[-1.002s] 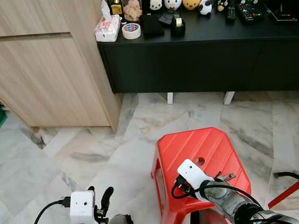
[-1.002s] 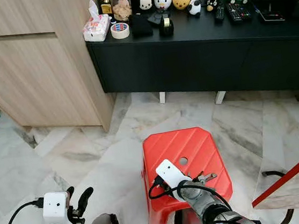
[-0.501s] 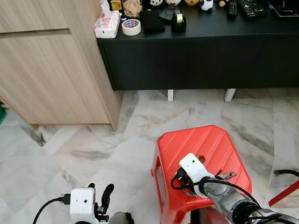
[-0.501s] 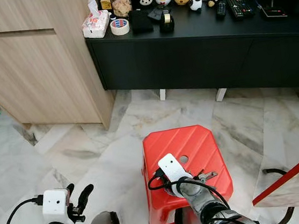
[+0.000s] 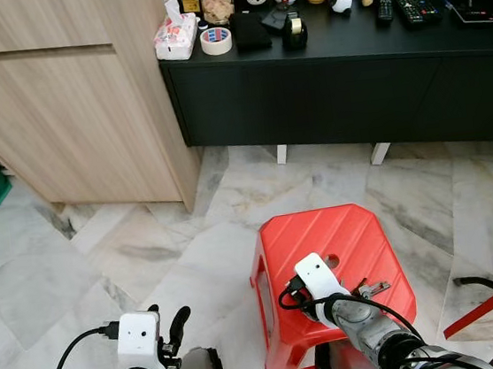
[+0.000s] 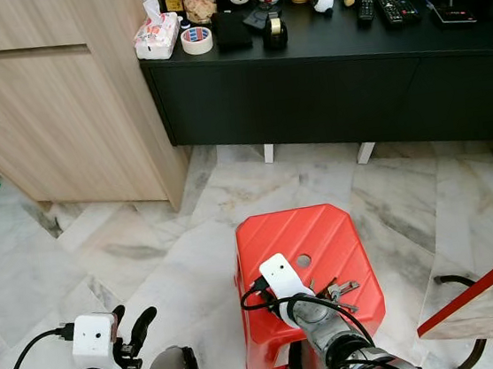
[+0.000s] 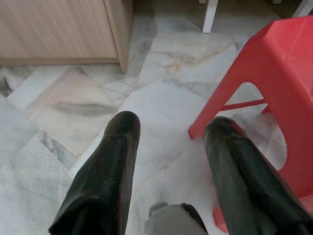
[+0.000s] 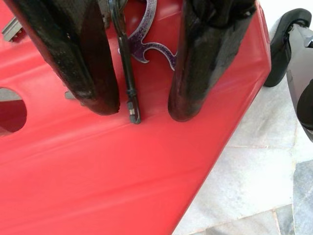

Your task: Hang keys on a hook

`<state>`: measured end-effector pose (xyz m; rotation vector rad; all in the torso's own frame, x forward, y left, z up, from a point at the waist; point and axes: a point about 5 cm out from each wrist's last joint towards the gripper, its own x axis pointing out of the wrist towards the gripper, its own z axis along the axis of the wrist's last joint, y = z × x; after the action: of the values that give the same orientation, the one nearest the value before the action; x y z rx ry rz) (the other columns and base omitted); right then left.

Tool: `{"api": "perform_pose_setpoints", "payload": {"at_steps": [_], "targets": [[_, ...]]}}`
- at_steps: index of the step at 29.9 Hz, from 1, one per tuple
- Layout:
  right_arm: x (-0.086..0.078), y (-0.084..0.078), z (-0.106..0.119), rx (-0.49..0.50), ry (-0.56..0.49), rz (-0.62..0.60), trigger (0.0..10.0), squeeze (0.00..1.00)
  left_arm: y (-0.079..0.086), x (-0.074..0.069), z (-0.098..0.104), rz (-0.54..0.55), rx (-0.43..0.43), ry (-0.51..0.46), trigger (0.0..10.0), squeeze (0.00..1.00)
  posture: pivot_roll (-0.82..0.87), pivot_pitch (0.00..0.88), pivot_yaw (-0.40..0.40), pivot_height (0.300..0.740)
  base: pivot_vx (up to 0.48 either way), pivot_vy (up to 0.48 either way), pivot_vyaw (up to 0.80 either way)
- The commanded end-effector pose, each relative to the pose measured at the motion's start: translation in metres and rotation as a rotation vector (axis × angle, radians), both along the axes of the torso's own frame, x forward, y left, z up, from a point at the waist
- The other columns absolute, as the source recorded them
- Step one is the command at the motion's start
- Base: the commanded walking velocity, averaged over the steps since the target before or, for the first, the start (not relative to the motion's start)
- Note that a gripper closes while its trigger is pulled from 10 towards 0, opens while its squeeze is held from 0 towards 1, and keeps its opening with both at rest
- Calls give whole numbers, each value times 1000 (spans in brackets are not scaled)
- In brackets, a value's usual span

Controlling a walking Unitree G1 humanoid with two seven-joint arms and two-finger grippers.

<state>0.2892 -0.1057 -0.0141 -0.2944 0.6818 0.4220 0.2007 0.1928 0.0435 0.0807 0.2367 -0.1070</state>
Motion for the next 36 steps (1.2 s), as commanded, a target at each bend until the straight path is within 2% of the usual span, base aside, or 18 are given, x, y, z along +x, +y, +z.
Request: {"api": "perform_pose_setpoints", "payload": {"at_steps": [1, 3, 4, 6, 8, 10, 18, 20, 21, 36], "targets": [[-8, -3, -8, 1, 42, -24, 196, 0, 1, -5, -1, -4, 20, 21, 10000, 0, 196, 189, -17, 626, 0, 0, 0], [-8, -4, -8, -3, 43, -25, 235, 0, 1, -5, -1, -4, 20, 21, 10000, 0, 198, 189, -17, 626, 0, 0, 0], [-8, -5, -8, -6, 44, -27, 941, 0, 2, -5, -1, -4, 20, 22, 10000, 0, 199, 189, -18, 626, 0, 0, 0], [-9, -6, -9, -10, 46, -33, 1098, 0, 2, -6, -2, -2, 20, 23, 10000, 0, 200, 188, -17, 626, 0, 0, 0], [-10, -8, -10, -16, 51, -39, 2039, 0, 2, -7, -2, -2, 20, 25, 10000, 0, 201, 186, -16, 626, 0, 0, 0], [-10, -10, -11, -33, 54, -39, 10000, 0, 2, -7, -2, -3, 21, 27, 10000, 0, 203, 185, -14, 626, 0, 0, 0], [-13, -13, -14, -44, 68, -40, 10000, 0, 3, -7, -2, -2, 24, 28, 10000, 0, 203, 184, -11, 626, 0, 0, 0], [-15, -13, -15, -49, 81, -32, 9922, 0, 3, -7, -2, -4, 24, 28, 10000, 0, 203, 184, -11, 626, 0, 0, 0], [-16, -13, -16, -46, 85, -30, 0, 0, 3, -7, -2, -5, 24, 29, 10000, 0, 204, 185, -10, 626, 0, 0, 0], [-19, -12, -19, -29, 87, -44, 0, 0, 3, -2, -3, -9, 22, 35, 10000, 0, 195, 169, -6, 626, 0, 0, 0]]}}
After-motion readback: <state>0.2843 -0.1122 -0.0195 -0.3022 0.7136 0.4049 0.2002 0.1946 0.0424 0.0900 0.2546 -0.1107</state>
